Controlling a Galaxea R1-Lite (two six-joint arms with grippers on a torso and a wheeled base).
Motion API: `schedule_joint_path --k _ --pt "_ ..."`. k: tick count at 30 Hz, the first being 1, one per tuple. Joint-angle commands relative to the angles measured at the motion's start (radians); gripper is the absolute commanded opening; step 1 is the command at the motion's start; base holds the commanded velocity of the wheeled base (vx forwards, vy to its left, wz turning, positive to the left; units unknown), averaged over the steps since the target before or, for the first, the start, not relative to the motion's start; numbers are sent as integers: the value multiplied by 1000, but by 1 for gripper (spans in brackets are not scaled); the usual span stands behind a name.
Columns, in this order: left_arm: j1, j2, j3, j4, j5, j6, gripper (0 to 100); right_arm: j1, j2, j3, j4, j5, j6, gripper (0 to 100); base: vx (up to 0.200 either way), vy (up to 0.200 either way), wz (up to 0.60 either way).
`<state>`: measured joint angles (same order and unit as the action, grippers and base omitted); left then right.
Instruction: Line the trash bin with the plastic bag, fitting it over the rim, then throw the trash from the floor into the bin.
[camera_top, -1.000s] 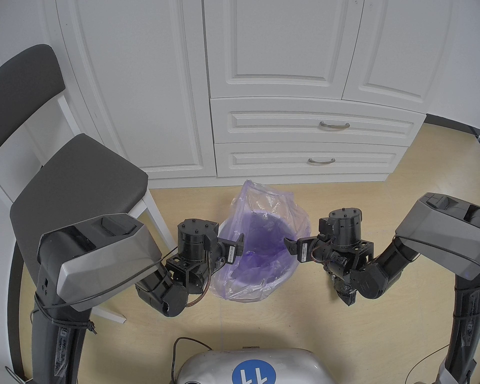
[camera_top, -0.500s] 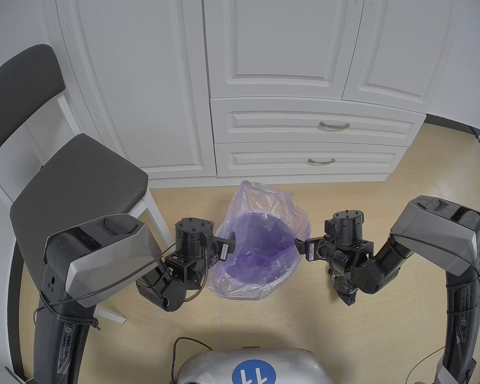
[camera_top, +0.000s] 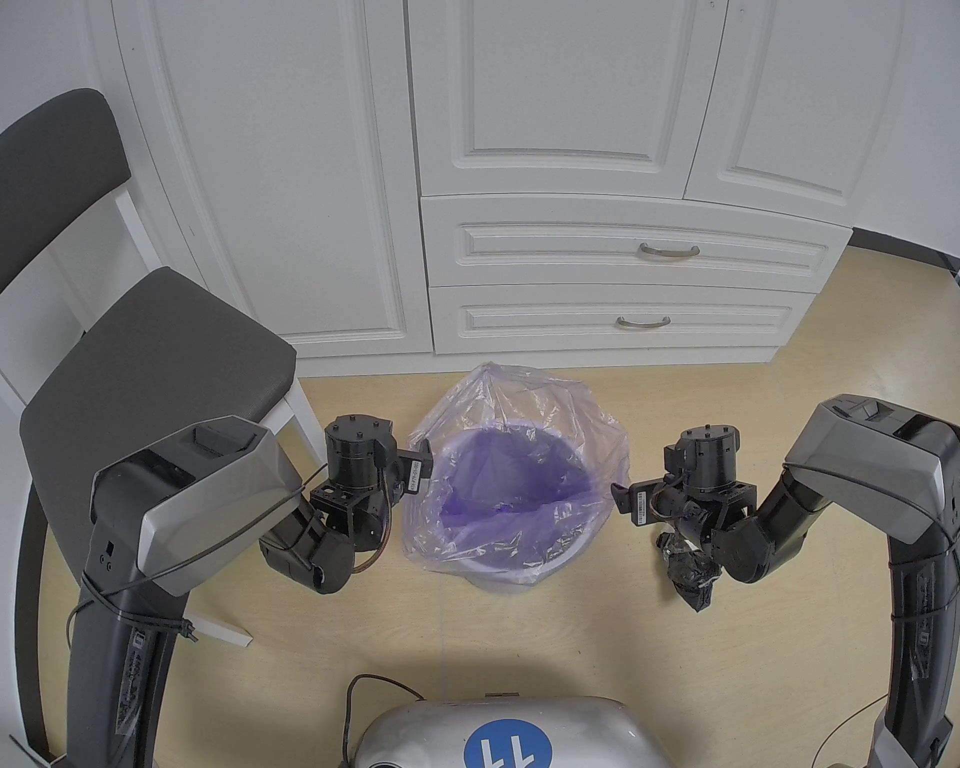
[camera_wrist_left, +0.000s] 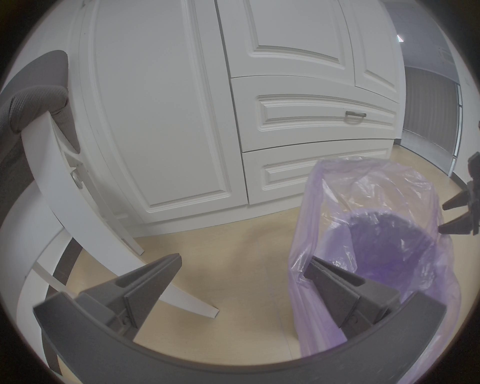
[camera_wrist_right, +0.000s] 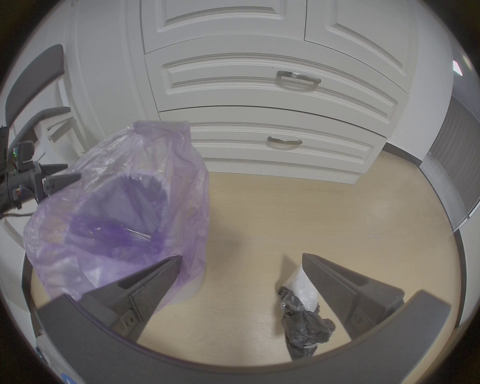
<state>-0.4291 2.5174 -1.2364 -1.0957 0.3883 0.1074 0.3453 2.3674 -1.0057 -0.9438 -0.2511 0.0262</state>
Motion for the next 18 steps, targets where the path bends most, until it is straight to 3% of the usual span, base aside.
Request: schedule_joint_path --k 1,18 --pt "18 0 -17 -1 9 1 100 -17 6 10 2 1 -14 100 0 0 0" --pt "61 -8 -9 5 15 35 100 11 -59 99 69 3 -46 100 0 0 0"
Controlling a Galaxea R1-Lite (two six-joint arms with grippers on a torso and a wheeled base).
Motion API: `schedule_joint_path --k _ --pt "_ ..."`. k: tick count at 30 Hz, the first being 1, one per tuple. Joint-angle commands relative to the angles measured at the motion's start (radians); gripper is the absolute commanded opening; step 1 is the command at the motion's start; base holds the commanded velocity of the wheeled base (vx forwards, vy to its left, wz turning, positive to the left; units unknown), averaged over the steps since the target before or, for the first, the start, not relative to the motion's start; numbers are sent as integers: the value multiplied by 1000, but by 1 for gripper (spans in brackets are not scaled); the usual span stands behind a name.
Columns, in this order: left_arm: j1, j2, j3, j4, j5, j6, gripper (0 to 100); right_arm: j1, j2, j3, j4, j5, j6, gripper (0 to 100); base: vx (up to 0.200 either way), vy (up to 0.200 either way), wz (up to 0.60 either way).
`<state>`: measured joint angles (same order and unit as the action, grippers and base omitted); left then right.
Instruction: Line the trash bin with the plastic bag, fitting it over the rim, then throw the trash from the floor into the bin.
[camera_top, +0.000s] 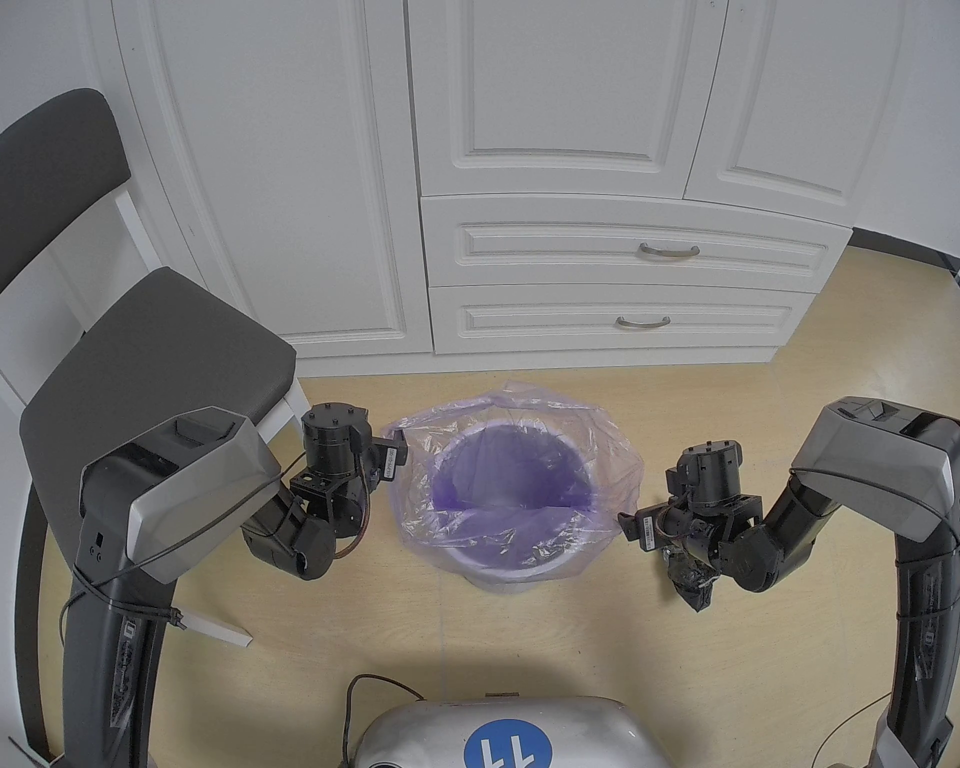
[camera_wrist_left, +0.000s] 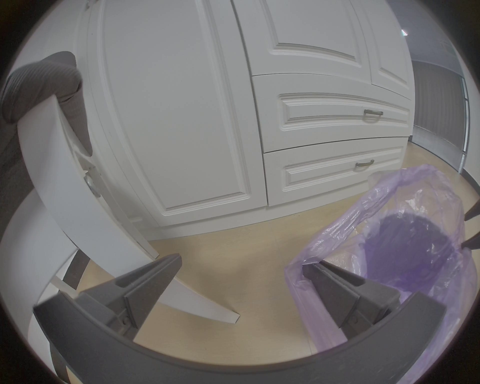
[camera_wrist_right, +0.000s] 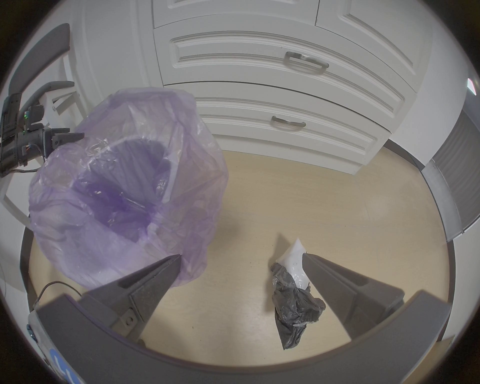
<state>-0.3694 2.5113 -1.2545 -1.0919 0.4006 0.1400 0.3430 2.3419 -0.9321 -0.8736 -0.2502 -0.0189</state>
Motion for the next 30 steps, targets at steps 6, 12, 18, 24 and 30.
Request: schedule_joint_path --k 6,12,18,24,30 --pt "-13 8 56 0 6 20 100 30 -95 115 2 16 -52 100 0 0 0" --pt "-13 -17 142 -3 -17 66 100 30 -116 200 2 65 -142 100 0 0 0" --pt "-11 -55 205 3 -63 84 100 14 -153 268 4 103 -234 100 0 0 0" --pt "-6 -88 257 0 -80 119 100 14 -171 285 4 108 -242 100 0 0 0" --pt "-10 -29 219 -3 -79 119 100 28 -75 237 -8 97 -233 100 0 0 0"
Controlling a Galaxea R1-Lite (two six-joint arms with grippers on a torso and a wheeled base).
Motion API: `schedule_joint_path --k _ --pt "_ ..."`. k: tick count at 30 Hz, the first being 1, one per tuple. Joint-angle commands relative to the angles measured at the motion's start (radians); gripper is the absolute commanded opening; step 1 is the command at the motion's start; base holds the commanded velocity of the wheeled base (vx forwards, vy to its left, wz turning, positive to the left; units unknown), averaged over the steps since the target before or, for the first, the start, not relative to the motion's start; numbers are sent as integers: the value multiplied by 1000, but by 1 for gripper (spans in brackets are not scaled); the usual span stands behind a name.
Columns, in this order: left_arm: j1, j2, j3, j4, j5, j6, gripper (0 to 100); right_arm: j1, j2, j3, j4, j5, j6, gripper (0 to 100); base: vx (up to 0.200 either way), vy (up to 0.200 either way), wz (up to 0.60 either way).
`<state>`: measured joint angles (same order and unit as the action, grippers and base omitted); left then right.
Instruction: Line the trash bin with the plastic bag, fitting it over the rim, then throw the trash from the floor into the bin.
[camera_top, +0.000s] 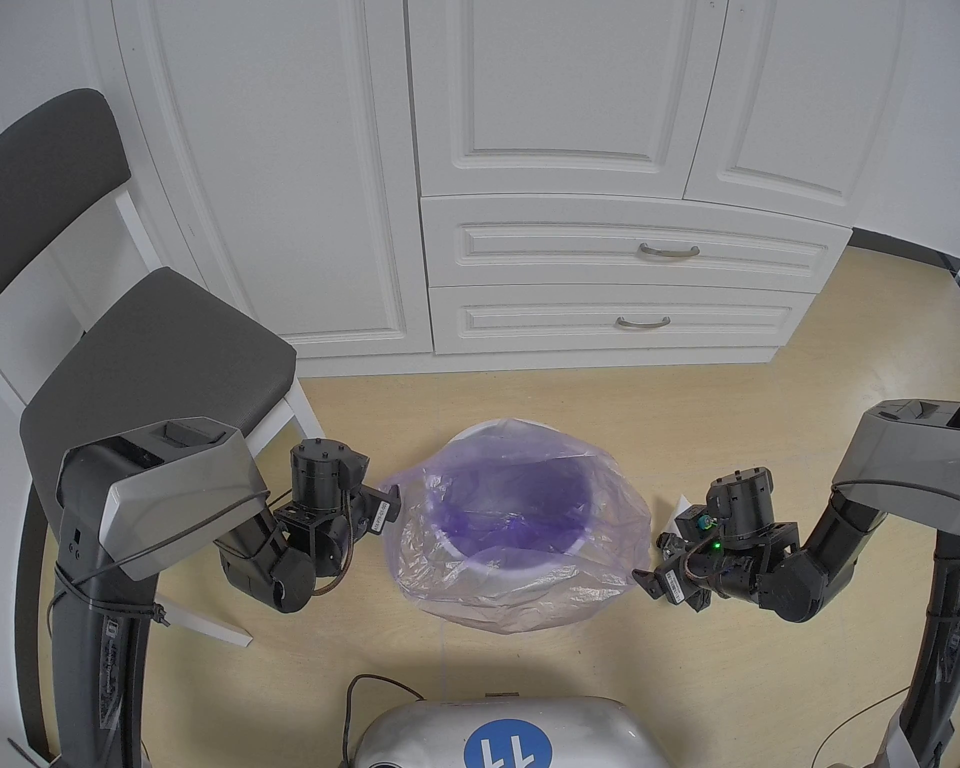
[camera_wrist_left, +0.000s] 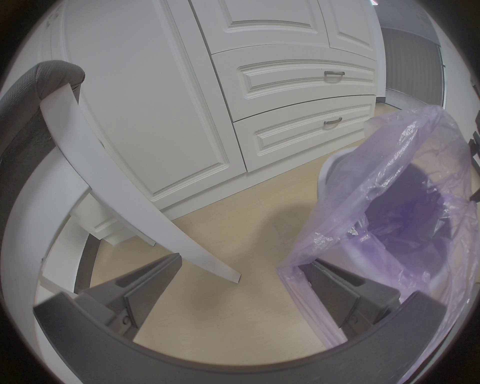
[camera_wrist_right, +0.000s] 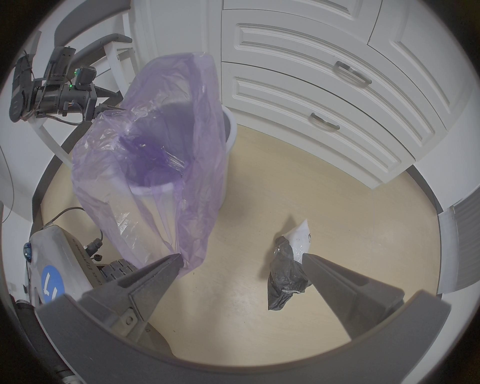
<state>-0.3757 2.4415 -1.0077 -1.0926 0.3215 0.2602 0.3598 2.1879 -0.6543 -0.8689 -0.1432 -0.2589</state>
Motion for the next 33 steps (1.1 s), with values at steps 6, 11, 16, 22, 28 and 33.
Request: schedule_joint_path --k 6,11,16,22,28,33 --pt "1 126 -101 -9 8 -6 100 16 199 -139 -55 -22 92 100 0 0 0" --pt "6 140 -126 -9 11 -9 100 21 233 -159 -65 -24 101 100 0 0 0" --pt "18 152 -157 -10 11 -13 100 5 274 -193 -65 -30 106 100 0 0 0" --pt "29 168 -206 -10 18 -39 100 -5 291 -212 -65 -39 107 100 0 0 0" --pt "29 165 -220 -13 37 -50 100 -12 339 -225 -120 -81 104 100 0 0 0" --pt "21 146 -198 -15 39 -65 100 2 266 -168 -134 -72 102 100 0 0 0"
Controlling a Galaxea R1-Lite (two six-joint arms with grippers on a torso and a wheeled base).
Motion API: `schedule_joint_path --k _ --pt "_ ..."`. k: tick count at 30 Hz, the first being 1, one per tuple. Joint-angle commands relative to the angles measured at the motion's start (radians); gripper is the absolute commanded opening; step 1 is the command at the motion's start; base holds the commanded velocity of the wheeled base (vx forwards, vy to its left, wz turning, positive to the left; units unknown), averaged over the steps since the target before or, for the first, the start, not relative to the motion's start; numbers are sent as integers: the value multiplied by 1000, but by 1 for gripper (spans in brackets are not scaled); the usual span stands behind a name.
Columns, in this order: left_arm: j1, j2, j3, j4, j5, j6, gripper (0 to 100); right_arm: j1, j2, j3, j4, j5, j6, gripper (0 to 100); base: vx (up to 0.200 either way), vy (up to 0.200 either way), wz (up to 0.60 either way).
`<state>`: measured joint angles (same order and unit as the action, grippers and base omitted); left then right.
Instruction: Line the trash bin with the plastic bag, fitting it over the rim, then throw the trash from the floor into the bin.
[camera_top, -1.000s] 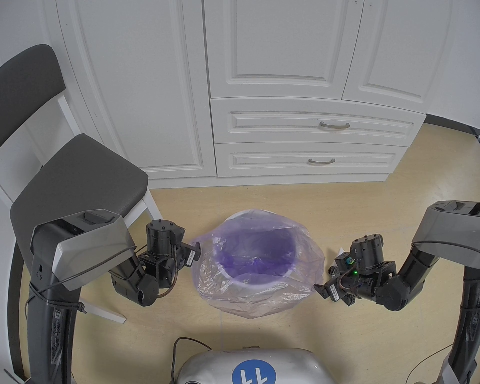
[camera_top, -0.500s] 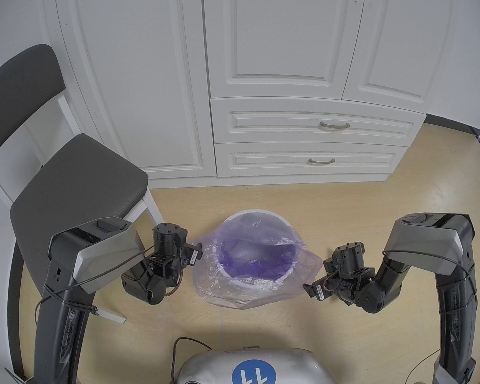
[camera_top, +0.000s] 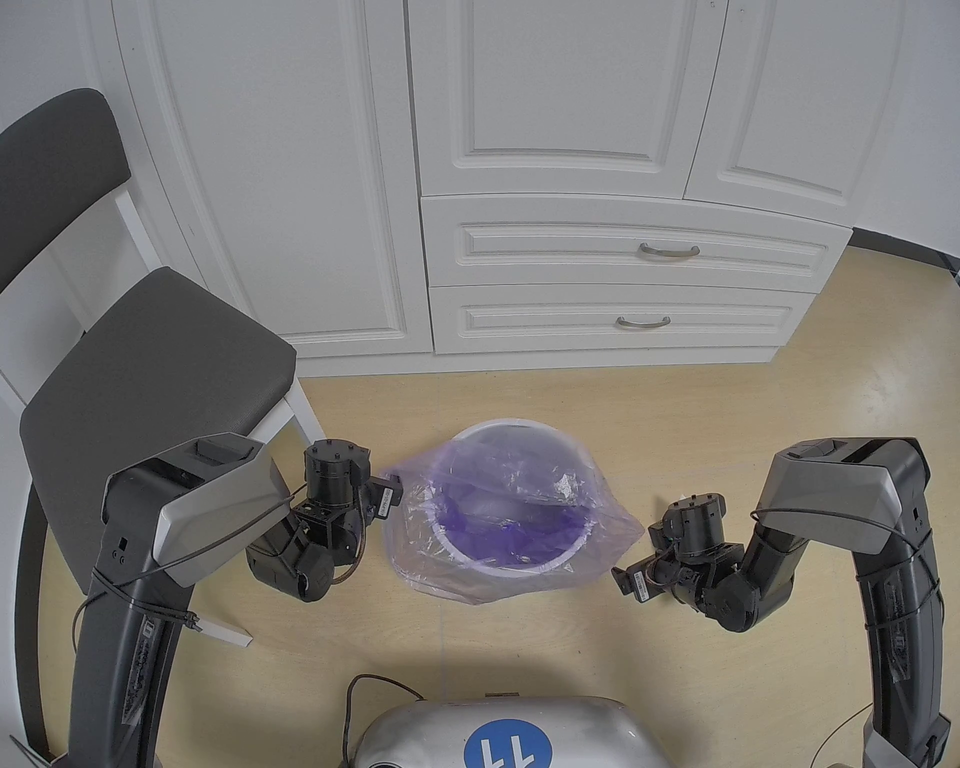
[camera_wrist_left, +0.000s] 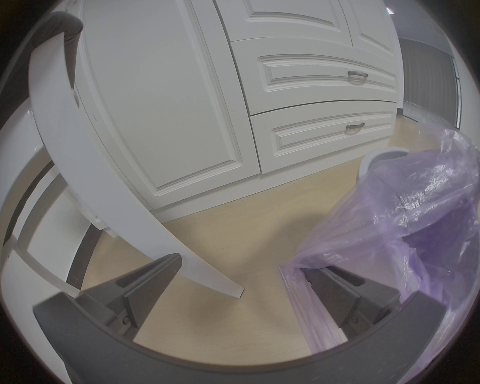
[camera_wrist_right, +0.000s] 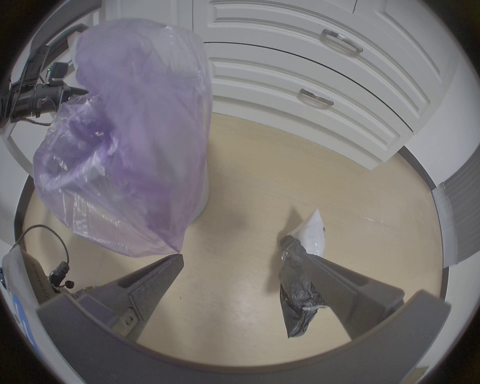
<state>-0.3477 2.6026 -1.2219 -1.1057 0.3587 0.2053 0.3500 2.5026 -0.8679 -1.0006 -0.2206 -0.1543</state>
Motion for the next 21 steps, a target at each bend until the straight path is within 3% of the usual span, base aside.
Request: schedule_joint_path --k 1,5,12,21 --pt "-8 -22 25 -3 2 -11 100 17 -71 63 -1 7 -2 100 0 0 0" --pt "-8 -50 62 -8 -1 -7 100 38 -176 145 5 14 -14 100 0 0 0" --pt "-13 -113 121 -9 -12 -4 100 64 -358 293 5 103 -90 100 0 0 0" --pt "-51 -144 156 -55 -15 -3 100 60 -310 221 -6 93 -68 100 0 0 0"
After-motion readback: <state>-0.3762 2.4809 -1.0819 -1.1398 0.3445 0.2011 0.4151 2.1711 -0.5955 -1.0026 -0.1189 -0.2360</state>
